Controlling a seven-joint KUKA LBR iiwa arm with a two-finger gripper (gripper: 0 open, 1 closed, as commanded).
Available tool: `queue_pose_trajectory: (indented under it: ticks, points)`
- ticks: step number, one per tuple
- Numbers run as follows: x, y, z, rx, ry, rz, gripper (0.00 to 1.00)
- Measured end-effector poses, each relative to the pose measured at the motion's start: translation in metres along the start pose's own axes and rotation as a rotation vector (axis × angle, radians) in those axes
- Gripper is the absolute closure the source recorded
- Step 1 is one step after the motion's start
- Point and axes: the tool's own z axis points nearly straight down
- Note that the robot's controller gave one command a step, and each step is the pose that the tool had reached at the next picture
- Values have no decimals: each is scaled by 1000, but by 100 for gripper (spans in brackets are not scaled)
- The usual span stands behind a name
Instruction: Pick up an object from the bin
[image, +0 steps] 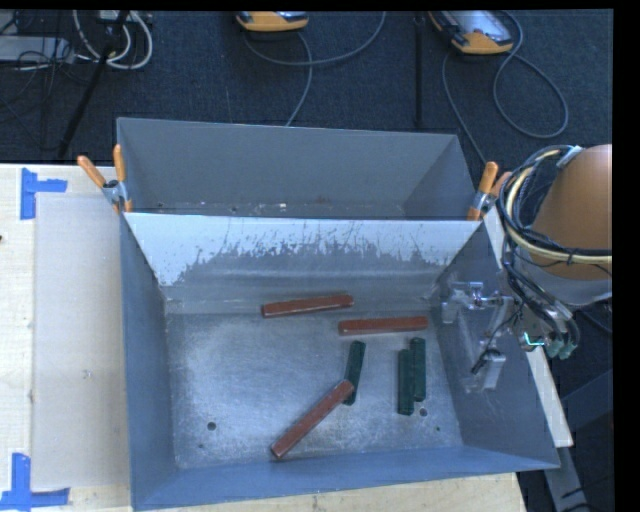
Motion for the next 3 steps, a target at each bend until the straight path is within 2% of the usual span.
queue_pose_trajectory:
  ticks: [1,2,3]
  points:
    - [10,-1,169,1,-12,-8,0]
    - [8,-2,165,3,-16,-13,100]
    - [-7,13,98,1,-17,4,100]
